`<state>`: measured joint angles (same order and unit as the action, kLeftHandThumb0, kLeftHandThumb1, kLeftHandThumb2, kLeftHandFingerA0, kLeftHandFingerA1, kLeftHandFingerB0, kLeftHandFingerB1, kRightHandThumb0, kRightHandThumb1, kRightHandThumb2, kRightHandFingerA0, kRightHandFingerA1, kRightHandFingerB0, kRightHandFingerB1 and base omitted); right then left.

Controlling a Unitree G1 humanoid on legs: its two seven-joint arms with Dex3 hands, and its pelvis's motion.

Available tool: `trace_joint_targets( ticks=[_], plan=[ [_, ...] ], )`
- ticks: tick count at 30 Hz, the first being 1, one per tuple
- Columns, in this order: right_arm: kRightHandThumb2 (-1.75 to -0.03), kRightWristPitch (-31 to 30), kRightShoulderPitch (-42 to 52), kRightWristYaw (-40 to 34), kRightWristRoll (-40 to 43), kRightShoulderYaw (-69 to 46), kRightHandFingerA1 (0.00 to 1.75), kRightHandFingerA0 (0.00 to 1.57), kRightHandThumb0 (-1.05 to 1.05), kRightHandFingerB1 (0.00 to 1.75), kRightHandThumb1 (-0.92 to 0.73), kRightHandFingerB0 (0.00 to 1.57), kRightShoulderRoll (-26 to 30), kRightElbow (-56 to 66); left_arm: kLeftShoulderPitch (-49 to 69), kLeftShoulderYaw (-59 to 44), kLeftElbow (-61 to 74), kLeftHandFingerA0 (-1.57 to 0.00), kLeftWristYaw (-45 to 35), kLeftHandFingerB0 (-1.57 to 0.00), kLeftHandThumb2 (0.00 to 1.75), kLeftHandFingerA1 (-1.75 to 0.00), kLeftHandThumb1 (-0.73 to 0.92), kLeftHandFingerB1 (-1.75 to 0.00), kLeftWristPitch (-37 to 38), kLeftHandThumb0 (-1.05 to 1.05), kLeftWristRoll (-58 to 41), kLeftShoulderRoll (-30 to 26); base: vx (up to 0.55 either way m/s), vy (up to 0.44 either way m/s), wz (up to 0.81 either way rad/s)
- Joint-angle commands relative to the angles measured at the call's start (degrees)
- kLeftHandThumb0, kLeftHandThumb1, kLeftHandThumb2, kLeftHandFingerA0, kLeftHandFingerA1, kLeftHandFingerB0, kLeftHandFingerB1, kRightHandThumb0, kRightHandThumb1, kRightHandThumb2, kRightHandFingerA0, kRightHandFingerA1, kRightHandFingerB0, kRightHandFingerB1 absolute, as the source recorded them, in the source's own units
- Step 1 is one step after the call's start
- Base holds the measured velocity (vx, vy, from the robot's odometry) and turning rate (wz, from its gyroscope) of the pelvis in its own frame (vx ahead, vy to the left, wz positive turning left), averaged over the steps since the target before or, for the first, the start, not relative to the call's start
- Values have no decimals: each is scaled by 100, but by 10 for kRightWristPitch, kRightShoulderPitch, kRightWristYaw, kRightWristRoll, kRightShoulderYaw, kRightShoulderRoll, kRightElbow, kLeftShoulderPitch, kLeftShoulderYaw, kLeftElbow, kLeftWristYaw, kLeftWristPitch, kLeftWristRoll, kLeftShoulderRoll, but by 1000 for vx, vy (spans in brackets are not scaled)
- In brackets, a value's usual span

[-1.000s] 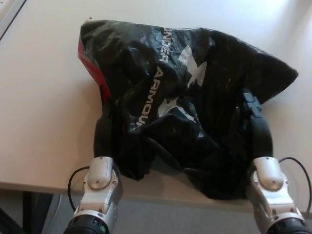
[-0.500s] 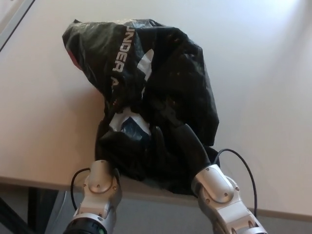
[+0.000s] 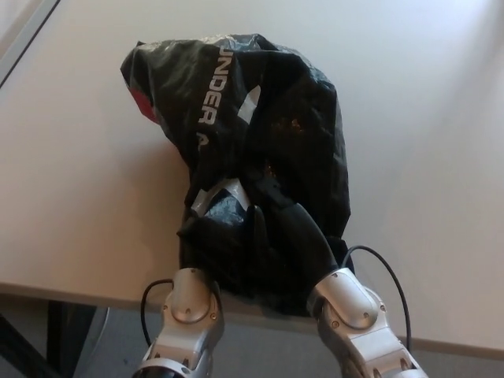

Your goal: A plastic bag is kept in the middle of the desk and the robot uses both its hands to grab the bag from the left and right and brings its hands close together to compress the bag

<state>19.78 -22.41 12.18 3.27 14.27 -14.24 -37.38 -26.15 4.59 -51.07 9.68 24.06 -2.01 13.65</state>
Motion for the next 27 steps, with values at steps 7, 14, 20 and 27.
trace_joint_targets(
  ticks=[7,14,20,27],
  plan=[
    [-127,-35,18,41,29,-25,21,1,-95,5,-92,0,12,53,12,10,-24,-5,-30,-12,85,-23,92,-24,-44,-76,17,-19,0,0,0],
    [-125,-21,23,84,55,-69,23,0,-94,6,-88,0,59,96,37,-10,-18,0,-46,-6,121,-24,87,-25,25,-70,5,-59,0,0,0],
    [-119,-38,28,52,30,-136,33,7,-93,16,-79,8,163,168,75,-74,123,-5,-79,-8,112,-41,82,-35,15,-74,-14,-151,0,0,0],
    [-74,-41,52,51,38,-186,34,11,-91,24,-92,11,229,242,101,-120,278,-1,-110,0,113,-50,53,-48,-18,-35,-35,-230,0,0,0]
  ],
)
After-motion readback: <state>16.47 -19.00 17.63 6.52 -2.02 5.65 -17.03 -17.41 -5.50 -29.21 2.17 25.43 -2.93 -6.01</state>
